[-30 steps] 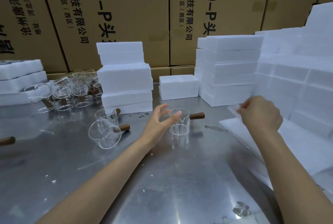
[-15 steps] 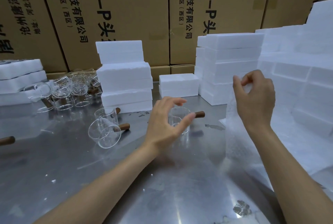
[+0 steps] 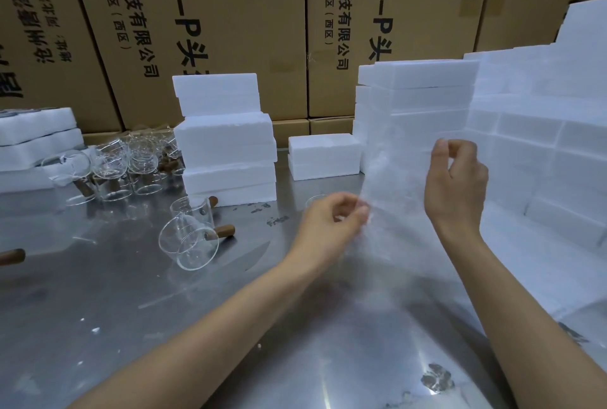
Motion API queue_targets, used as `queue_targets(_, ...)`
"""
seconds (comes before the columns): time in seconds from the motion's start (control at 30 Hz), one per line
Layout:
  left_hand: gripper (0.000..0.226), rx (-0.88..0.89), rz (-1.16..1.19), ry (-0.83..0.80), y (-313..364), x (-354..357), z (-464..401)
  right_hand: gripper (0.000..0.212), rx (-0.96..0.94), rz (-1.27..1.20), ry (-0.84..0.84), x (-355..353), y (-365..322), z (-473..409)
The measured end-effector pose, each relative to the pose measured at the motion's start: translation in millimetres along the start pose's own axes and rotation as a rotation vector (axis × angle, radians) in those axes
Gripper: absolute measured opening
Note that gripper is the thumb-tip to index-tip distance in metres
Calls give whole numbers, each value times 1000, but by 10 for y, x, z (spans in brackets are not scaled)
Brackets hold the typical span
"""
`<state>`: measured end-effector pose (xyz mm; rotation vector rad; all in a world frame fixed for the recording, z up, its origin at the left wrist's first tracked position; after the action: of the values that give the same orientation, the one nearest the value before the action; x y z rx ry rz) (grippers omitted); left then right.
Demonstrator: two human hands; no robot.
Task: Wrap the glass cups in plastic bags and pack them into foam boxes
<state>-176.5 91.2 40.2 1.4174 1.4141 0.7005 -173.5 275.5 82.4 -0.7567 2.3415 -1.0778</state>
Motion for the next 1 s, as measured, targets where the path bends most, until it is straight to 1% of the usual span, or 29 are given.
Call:
queue_targets(0.1,5,32,-5,126,62,-262,-113,30,-24,-13,13,-2,6,-8)
queue_targets(0.17,8,47,-3,207,97,-421,-170,26,-84,-73,-62,78,-42,28)
queue_targets(0.27,13,22,34,338,97,-684,-217,31,-254,-116,-244,253,-196,181)
queue_targets(0.4,9,-62,113,451,16,-967,-238,49,-461,68,-556,549,-297,463)
queue_targets(0.43,9,-85,127,462,-13,-1011,-244,49,-502,131,-605,608,-291,506)
queue_targets(0.5,15,-135,135,470,-76,-1074,-255,35,-551,214,-627,672,-272,543)
queue_targets(0.57,22,-196,107,445,-128,-1111,-268,17,-545,241,-592,673,-263,525)
queue_targets(0.63,30,-263,41,413,-161,-1135,-282,10,-507,241,-533,641,-248,477)
queue_targets(0.67,35,-268,-31,414,-158,-1154,-283,9,-484,238,-506,622,-240,452)
queue_targets(0.7,42,-231,-130,433,-126,-1176,-280,11,-462,234,-486,606,-233,432)
queue_targets(0.77,55,-34,-300,444,47,-1157,-251,18,-440,223,-462,588,-227,413)
queue_targets(0.8,58,91,-352,406,164,-1102,-234,21,-442,221,-453,585,-229,417)
queue_targets(0.87,62,306,-515,273,361,-945,-210,23,-450,224,-444,582,-240,429)
queue_targets(0.93,58,434,-727,140,454,-790,-201,22,-451,229,-438,580,-246,435)
queue_targets(1.0,41,463,-830,70,459,-705,-195,22,-451,226,-432,580,-252,435)
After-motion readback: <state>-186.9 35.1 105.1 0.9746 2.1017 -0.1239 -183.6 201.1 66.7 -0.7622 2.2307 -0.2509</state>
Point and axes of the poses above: each hand's wrist, its own z-axis away from the middle knuckle, its own x-axis out of the palm, y = z × x, the point moved 6 cm from there along -z, towards the middle knuckle, and after that the axes turned 3 degrees about -y, right-handed, at the moved point
